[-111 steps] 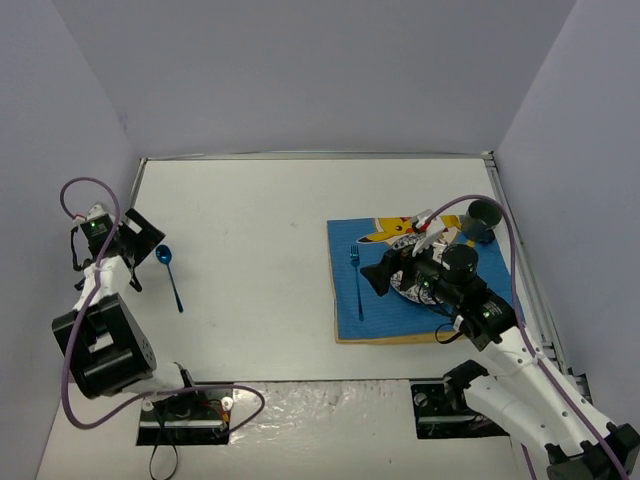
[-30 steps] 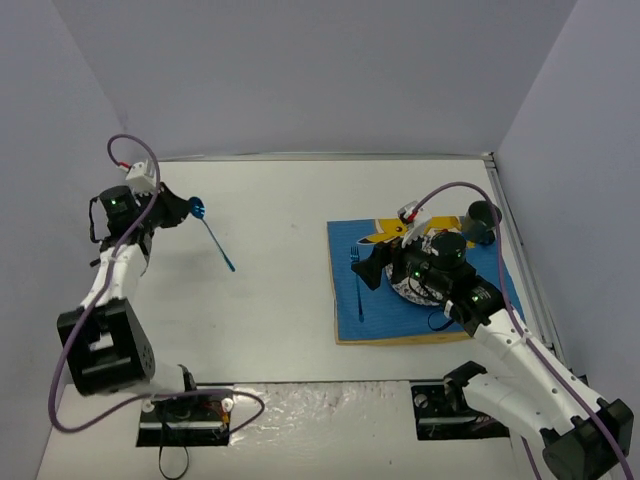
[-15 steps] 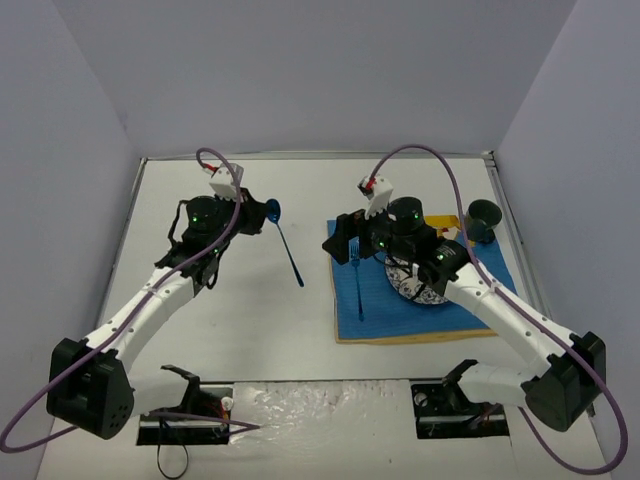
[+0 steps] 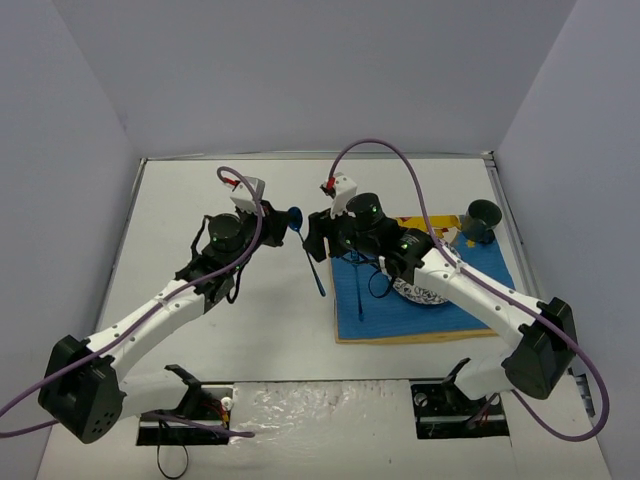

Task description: Set the dinner table for one person

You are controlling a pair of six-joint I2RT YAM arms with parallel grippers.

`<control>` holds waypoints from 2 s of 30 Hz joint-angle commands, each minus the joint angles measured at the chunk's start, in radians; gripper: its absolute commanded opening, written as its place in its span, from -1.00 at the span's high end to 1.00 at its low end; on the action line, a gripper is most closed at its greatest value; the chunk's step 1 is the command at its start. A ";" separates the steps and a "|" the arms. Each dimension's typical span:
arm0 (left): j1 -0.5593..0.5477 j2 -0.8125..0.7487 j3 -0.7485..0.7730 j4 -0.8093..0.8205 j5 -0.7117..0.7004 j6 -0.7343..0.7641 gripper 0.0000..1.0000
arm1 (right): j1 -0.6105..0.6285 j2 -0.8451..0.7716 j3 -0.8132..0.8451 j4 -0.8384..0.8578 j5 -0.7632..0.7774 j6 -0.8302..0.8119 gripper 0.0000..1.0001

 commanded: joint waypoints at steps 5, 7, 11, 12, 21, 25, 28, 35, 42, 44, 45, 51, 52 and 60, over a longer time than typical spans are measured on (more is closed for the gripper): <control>-0.053 -0.040 0.015 0.147 -0.043 0.017 1.00 | 0.043 0.050 0.086 0.033 0.066 -0.010 0.16; -0.053 -0.042 0.014 0.149 -0.044 0.016 1.00 | 0.044 0.060 0.092 0.034 0.069 -0.011 0.23; -0.055 -0.050 0.013 0.147 -0.044 0.021 1.00 | 0.046 0.072 0.091 0.034 0.080 -0.013 0.43; -0.055 -0.051 0.012 0.145 -0.043 0.022 1.00 | 0.047 0.073 0.092 0.034 0.085 -0.016 0.47; -0.055 -0.043 0.009 0.146 -0.028 0.019 1.00 | 0.047 0.064 0.097 0.034 0.132 -0.038 0.89; -0.055 -0.029 0.010 0.139 -0.017 0.025 1.00 | 0.048 0.052 0.096 0.004 0.137 -0.044 0.98; -0.055 -0.020 0.012 0.123 -0.012 0.018 0.78 | 0.047 0.046 0.090 -0.004 0.153 -0.053 1.00; -0.056 -0.057 0.044 0.016 -0.059 0.008 -0.18 | 0.027 0.010 0.018 -0.016 0.232 -0.072 1.00; -0.046 -0.145 0.073 -0.166 -0.162 0.012 -0.69 | -0.116 -0.050 -0.103 -0.026 0.222 -0.095 1.00; -0.036 -0.179 0.080 -0.229 -0.175 0.015 -0.78 | -0.177 -0.075 -0.133 -0.036 0.209 -0.115 1.00; -0.028 -0.196 0.084 -0.261 -0.176 0.016 -0.81 | -0.204 -0.089 -0.144 -0.043 0.208 -0.132 1.00; 0.056 -0.258 0.199 -0.606 -0.129 0.057 -0.88 | -0.350 -0.144 -0.173 -0.110 0.221 -0.207 1.00; 0.074 -0.259 0.221 -0.658 -0.113 0.064 -0.88 | -0.381 -0.149 -0.173 -0.122 0.223 -0.217 1.00; 0.252 -0.269 0.263 -0.919 0.075 0.168 -0.89 | -0.539 -0.124 -0.180 -0.145 0.261 -0.337 1.00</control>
